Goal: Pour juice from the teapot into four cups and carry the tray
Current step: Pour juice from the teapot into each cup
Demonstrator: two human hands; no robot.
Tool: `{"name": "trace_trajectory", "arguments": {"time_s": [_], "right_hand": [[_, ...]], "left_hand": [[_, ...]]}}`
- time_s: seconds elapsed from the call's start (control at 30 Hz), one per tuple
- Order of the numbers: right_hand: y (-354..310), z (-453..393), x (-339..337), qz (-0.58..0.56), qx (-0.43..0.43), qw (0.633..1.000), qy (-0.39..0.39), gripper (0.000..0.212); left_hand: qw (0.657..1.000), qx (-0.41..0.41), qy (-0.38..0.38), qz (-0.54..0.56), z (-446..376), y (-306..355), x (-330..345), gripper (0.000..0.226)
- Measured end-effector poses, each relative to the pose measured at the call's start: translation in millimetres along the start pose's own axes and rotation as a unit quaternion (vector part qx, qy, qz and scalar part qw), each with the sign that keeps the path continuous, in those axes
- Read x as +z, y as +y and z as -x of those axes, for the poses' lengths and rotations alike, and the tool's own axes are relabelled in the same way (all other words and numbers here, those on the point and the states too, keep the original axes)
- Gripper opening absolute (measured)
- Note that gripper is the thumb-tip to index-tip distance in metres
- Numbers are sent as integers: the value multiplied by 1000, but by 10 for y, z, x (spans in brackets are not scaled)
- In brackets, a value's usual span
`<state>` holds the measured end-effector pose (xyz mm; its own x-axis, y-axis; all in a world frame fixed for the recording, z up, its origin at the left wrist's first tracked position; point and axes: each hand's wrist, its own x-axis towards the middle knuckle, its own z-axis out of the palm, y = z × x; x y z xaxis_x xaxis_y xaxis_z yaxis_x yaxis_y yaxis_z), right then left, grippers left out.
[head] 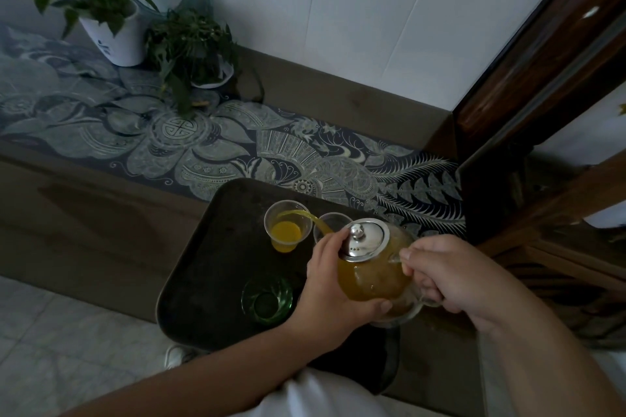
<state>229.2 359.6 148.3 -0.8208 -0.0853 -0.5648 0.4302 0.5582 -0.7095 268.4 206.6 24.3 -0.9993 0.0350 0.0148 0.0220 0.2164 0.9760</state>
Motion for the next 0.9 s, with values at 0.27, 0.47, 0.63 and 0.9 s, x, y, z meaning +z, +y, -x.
{"name": "trace_trajectory", "arguments": {"time_s": [0.27, 0.47, 0.63, 0.9], "right_hand": [[-26, 23, -1, -6, 7, 1000, 9, 30], [-49, 31, -24, 4, 14, 1000, 10, 28], [-66, 32, -31, 13, 15, 1000, 10, 28], [-54, 10, -29, 15, 13, 1000, 4, 30]], "left_hand": [[1000, -12, -12, -5, -21, 19, 14, 103], [1000, -10, -13, -9, -43, 45, 23, 100], [1000, -8, -11, -7, -47, 46, 33, 100], [1000, -20, -21, -2, -47, 21, 26, 104]]}}
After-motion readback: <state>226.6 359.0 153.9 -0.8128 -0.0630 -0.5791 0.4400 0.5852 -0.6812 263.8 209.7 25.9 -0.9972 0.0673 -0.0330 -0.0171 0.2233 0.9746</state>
